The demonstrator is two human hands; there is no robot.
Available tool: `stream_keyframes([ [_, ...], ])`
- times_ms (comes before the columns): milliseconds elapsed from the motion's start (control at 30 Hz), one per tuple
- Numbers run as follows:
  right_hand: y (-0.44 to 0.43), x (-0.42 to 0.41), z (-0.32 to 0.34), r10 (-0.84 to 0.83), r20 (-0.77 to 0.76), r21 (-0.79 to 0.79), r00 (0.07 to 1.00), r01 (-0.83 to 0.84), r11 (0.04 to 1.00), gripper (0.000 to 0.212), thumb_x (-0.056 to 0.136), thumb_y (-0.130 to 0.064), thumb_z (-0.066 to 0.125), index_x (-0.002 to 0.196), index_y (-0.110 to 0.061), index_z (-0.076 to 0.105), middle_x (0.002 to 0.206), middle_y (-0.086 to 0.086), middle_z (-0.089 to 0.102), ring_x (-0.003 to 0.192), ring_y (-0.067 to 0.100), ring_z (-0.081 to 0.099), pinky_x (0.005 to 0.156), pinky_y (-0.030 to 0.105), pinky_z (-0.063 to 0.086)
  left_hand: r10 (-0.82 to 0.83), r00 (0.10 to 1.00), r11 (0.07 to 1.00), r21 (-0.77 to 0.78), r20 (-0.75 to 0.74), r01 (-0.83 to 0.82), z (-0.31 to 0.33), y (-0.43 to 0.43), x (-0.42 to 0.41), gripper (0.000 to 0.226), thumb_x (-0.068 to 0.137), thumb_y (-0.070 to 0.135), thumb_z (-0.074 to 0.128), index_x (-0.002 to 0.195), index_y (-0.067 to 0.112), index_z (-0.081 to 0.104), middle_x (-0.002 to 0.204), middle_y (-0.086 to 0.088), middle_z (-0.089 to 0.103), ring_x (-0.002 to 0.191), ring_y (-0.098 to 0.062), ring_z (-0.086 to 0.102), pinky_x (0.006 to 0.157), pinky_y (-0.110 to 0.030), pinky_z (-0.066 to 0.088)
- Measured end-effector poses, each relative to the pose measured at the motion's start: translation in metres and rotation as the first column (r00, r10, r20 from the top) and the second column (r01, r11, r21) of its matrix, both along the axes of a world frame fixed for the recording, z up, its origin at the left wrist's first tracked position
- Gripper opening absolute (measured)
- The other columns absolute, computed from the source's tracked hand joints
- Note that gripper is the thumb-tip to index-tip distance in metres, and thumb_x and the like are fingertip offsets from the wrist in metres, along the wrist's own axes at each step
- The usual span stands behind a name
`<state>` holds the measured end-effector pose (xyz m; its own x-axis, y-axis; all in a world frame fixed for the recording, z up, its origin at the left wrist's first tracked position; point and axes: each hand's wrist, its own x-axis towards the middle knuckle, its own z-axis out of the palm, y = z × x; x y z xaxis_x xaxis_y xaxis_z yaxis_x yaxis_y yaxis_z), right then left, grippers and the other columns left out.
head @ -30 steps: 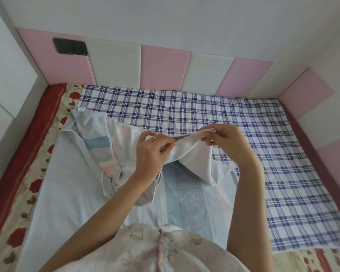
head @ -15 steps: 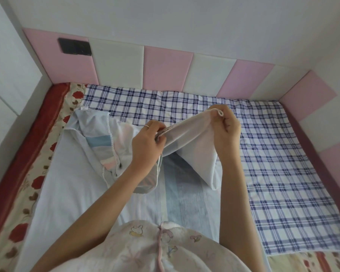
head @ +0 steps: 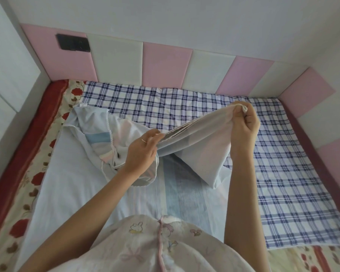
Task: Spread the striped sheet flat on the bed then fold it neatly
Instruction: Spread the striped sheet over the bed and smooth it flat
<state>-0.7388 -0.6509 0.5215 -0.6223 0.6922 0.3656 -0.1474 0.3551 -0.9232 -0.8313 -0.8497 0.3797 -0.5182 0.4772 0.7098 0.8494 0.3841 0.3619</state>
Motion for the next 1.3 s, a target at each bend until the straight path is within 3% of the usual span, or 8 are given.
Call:
stream_keyframes([
  [167,-0.007,-0.003,0.004,0.048,-0.018,-0.009,0.999,-0.048,0.999,0.029,0.099,-0.005,0.042,0.078,-0.021,0.056,0.057,-0.022,0.050,0.058,-0.005,0.040,0.056,0.010,0.031,-0.097,0.995,0.995,-0.032,-0.037,0.095,-0.006,0.014,0.001,0.047,0.084,0.001,0.050,0.126,0.021,0.045,0.129,-0.009,0.043,0.071,-0.015,0.066,0.048,-0.021,0.048],
  [300,-0.016,-0.007,0.009,0.115,-0.012,0.015,0.993,-0.115,0.993,0.031,0.098,-0.003,0.042,0.076,-0.022,0.055,0.057,-0.022,0.049,0.058,-0.005,0.037,0.055,0.011,0.030,0.003,1.000,0.996,0.093,-0.022,0.000,0.006,0.031,0.010,0.038,0.083,0.002,0.059,0.117,0.019,0.050,0.125,-0.006,0.054,0.069,-0.013,0.065,0.050,-0.025,0.051],
  [433,-0.021,-0.007,0.011,0.124,-0.029,0.014,0.992,-0.124,0.992,0.032,0.098,-0.002,0.042,0.075,-0.020,0.053,0.055,-0.022,0.048,0.056,-0.005,0.036,0.054,0.011,0.028,0.190,0.979,0.967,0.157,0.076,-0.200,0.010,0.045,0.015,0.039,0.077,0.017,0.071,0.110,0.018,0.050,0.121,-0.003,0.060,0.100,-0.015,0.063,0.081,-0.031,0.042],
  [500,-0.024,-0.006,0.011,0.134,-0.034,0.000,0.990,-0.134,0.991,0.031,0.098,-0.004,0.043,0.074,-0.019,0.054,0.054,-0.020,0.045,0.054,-0.004,0.034,0.053,0.012,0.027,0.240,0.961,0.946,0.188,0.138,-0.264,0.014,0.053,0.015,0.038,0.075,0.024,0.073,0.105,0.016,0.052,0.116,-0.001,0.061,0.106,-0.012,0.057,0.084,-0.033,0.038],
  [667,-0.025,-0.003,0.014,0.163,-0.043,0.000,0.986,-0.163,0.987,0.029,0.097,-0.004,0.043,0.075,-0.018,0.055,0.054,-0.018,0.043,0.054,-0.003,0.033,0.051,0.013,0.026,0.231,0.939,0.922,0.252,0.255,-0.295,0.028,0.064,0.016,0.030,0.073,0.015,0.064,0.094,0.021,0.043,0.087,0.004,0.059,0.083,-0.013,0.057,0.084,-0.032,0.033],
  [767,-0.021,-0.001,0.015,0.130,-0.040,-0.027,0.991,-0.132,0.991,0.030,0.097,-0.003,0.043,0.074,-0.018,0.055,0.054,-0.020,0.046,0.055,-0.004,0.036,0.053,0.011,0.029,0.148,0.968,0.936,0.289,0.204,-0.203,0.033,0.060,0.014,0.018,0.083,0.022,0.061,0.093,0.022,0.046,0.080,0.005,0.060,0.076,-0.011,0.055,0.079,-0.039,0.039],
  [967,-0.016,0.000,0.013,0.111,-0.029,-0.058,0.993,-0.112,0.992,0.032,0.096,-0.001,0.044,0.072,-0.019,0.055,0.054,-0.020,0.048,0.056,-0.004,0.038,0.054,0.011,0.030,0.077,0.977,0.948,0.288,0.200,-0.133,0.036,0.063,0.024,0.015,0.089,0.034,0.060,0.094,0.024,0.049,0.084,0.008,0.063,0.079,-0.010,0.058,0.080,-0.037,0.041],
  [1300,-0.027,-0.003,0.015,0.136,-0.006,-0.048,0.991,-0.137,0.989,0.032,0.097,-0.001,0.045,0.072,-0.019,0.054,0.051,-0.018,0.042,0.052,-0.003,0.034,0.050,0.013,0.027,0.278,0.946,0.919,0.241,0.169,-0.313,0.040,0.067,0.022,0.025,0.073,0.006,0.057,0.093,0.017,0.065,0.099,0.009,0.067,0.084,-0.006,0.061,0.088,-0.043,0.038],
])
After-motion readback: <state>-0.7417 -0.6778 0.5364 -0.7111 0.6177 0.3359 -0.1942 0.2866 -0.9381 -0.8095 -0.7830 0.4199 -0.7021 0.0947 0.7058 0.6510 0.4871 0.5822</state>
